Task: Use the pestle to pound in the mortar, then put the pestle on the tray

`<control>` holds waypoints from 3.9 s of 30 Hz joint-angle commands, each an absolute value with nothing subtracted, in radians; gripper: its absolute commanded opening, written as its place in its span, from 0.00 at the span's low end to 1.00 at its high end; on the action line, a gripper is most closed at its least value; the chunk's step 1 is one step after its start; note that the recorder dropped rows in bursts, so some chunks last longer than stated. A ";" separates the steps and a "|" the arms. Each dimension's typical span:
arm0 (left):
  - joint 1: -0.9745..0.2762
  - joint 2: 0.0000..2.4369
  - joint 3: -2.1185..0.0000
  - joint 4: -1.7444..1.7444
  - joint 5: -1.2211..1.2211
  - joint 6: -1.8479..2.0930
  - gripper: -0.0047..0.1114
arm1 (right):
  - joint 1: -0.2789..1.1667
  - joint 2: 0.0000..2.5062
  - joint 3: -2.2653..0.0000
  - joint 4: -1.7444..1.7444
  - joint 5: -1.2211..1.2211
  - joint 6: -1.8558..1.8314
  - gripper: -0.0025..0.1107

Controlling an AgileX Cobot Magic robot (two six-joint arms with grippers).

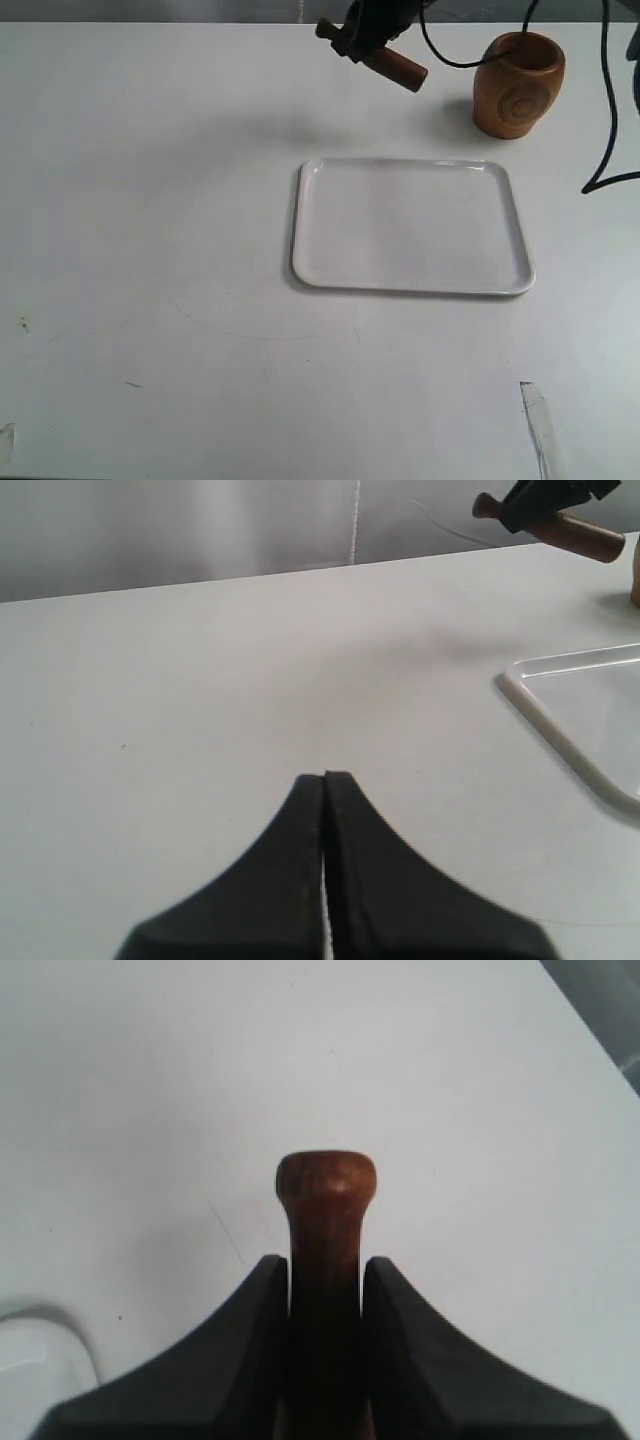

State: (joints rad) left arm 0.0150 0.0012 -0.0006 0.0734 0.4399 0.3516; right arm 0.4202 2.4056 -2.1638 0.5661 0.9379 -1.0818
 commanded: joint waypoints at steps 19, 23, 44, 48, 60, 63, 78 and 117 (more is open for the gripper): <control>0.007 0.000 0.000 0.066 0.437 0.343 0.04 | 0.144 1.880 -1.310 1.744 0.700 -2.145 0.02; 0.007 0.000 0.000 0.066 0.437 0.343 0.04 | 0.079 1.878 -1.276 1.744 0.850 -2.142 0.02; 0.007 0.000 0.000 0.066 0.437 0.343 0.04 | 0.075 1.596 -1.294 1.622 1.020 -1.984 0.02; 0.007 0.000 0.000 0.066 0.437 0.343 0.04 | 0.075 1.505 -1.280 1.613 0.723 -1.962 0.02; 0.007 0.000 0.000 0.066 0.437 0.343 0.04 | 0.075 1.389 -1.171 1.556 -0.415 -2.097 0.02; 0.007 0.000 0.000 0.066 0.437 0.343 0.04 | 0.075 1.389 -1.112 1.609 -0.377 -2.127 0.02; 0.007 0.000 0.000 0.066 0.437 0.343 0.04 | 0.048 1.375 -0.991 1.350 0.581 -1.305 0.02; 0.007 0.000 0.000 0.066 0.437 0.343 0.04 | 0.011 1.332 -0.944 1.630 -0.783 -2.145 0.02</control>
